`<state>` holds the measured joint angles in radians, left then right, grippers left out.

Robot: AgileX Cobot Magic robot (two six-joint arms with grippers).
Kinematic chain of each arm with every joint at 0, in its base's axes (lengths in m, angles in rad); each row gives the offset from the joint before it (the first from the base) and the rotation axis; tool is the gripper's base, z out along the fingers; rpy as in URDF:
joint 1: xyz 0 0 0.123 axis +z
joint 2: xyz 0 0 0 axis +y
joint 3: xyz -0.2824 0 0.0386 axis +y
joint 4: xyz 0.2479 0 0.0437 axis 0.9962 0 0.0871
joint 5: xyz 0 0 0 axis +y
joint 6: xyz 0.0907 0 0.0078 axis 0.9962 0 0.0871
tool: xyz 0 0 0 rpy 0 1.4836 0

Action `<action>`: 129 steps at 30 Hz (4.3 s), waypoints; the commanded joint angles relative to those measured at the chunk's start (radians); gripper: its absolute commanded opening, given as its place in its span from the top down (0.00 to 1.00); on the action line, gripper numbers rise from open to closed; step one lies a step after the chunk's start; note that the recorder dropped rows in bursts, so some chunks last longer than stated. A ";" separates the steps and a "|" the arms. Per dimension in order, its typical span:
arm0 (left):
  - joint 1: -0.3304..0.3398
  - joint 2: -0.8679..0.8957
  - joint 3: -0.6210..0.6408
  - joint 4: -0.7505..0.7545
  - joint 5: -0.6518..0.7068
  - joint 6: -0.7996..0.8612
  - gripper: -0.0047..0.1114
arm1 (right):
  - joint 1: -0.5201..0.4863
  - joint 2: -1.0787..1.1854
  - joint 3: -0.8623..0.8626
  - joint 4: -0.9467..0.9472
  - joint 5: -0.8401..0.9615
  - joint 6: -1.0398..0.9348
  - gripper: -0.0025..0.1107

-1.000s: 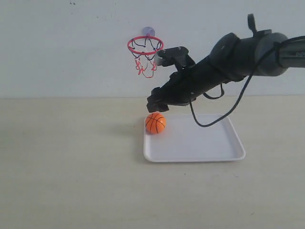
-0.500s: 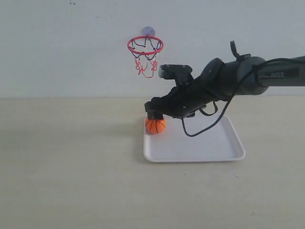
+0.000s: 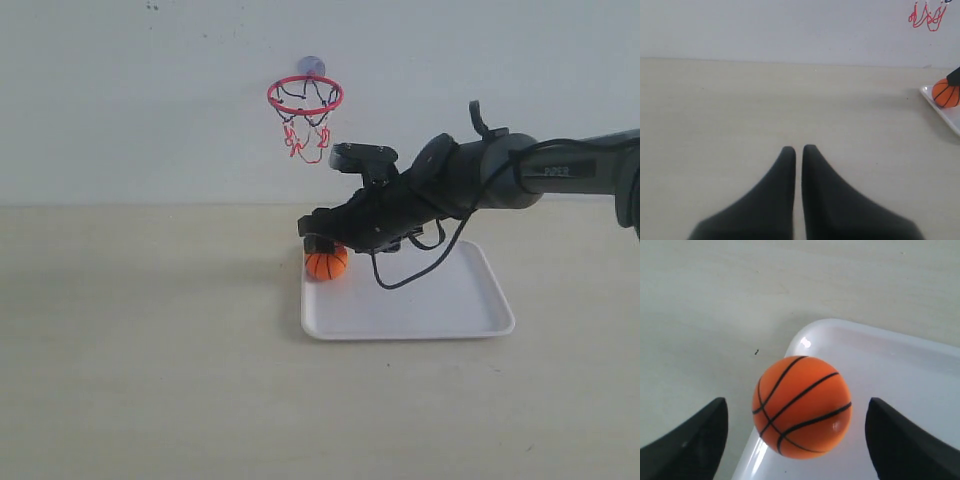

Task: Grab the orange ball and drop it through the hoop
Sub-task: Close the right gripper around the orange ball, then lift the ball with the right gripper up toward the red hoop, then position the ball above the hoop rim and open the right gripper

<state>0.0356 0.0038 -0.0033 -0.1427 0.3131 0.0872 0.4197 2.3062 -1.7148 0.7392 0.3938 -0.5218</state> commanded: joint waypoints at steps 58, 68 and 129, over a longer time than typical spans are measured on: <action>0.001 -0.004 0.003 -0.006 -0.007 -0.008 0.92 | -0.130 -0.127 -0.084 -0.151 0.224 0.052 0.98; 0.001 -0.004 0.003 -0.006 -0.007 -0.008 0.92 | -0.285 -0.167 -0.084 -0.120 0.351 -0.009 0.98; 0.001 -0.004 0.003 -0.006 -0.007 -0.008 0.92 | -0.140 0.189 -0.612 1.005 0.214 -1.271 0.98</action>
<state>0.0356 0.0038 -0.0033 -0.1427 0.3131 0.0872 0.2818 2.5012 -2.3197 1.7353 0.6155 -1.7933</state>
